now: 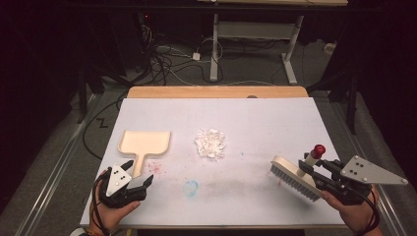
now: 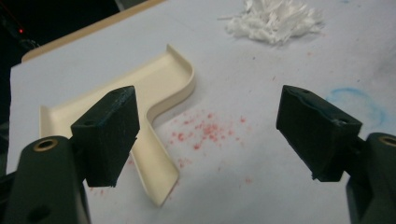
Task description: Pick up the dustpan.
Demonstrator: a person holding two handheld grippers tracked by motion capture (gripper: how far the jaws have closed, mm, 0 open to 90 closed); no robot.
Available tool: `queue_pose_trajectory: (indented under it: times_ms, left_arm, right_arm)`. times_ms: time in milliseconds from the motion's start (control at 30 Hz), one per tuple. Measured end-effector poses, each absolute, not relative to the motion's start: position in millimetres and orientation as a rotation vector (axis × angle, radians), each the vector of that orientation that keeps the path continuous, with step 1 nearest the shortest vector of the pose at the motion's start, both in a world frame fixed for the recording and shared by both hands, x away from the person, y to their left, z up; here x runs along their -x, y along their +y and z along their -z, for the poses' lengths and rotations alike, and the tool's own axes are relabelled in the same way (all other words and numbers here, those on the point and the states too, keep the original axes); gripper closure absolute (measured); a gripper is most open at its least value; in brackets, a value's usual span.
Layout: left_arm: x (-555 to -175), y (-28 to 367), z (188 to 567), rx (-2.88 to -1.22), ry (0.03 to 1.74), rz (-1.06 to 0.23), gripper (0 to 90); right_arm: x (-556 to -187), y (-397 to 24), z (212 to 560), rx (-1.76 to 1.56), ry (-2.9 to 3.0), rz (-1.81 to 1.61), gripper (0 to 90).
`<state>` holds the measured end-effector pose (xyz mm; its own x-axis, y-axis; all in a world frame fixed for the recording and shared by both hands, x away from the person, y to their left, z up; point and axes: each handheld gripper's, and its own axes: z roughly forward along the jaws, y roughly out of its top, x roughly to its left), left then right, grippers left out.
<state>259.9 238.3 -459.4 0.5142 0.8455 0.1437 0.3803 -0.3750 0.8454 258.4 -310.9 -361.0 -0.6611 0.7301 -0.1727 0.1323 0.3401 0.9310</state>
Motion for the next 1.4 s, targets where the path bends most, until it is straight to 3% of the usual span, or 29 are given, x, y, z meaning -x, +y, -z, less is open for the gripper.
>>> queue_pose_trajectory:
  times_ms: [333, 700, 833, 1067, 1167, 1267, 1400]
  left_arm:
    - [-267, 234, 468, -2.005, 1.067, -0.698, 21.2]
    - [-307, 233, 466, -2.034, 1.3, -0.551, 19.4]
    - [-339, 235, 475, -2.063, 1.481, -0.576, 24.7]
    - [-359, 249, 485, -2.02, 1.542, -0.466, 32.1]
    - [-360, 247, 485, -2.027, 1.535, -0.478, 38.6]
    - [-362, 243, 483, -2.044, 1.516, -0.481, 52.3]
    - [-363, 240, 482, -2.067, 1.497, -0.478, 63.1]
  right_arm:
    - [-259, -311, 361, -0.741, 2.03, -1.328, 70.2]
    - [-258, -303, 362, -0.738, 2.046, -1.305, 70.2]
    - [-261, -302, 363, -0.739, 2.053, -1.3, 70.2]
    - [-262, -303, 365, -0.746, 2.057, -1.296, 70.2]
    - [-263, -304, 366, -0.748, 2.061, -1.3, 70.2]
    - [-265, -304, 367, -0.756, 2.071, -1.323, 70.1]
    - [-267, -299, 367, -0.743, 2.087, -1.317, 70.2]
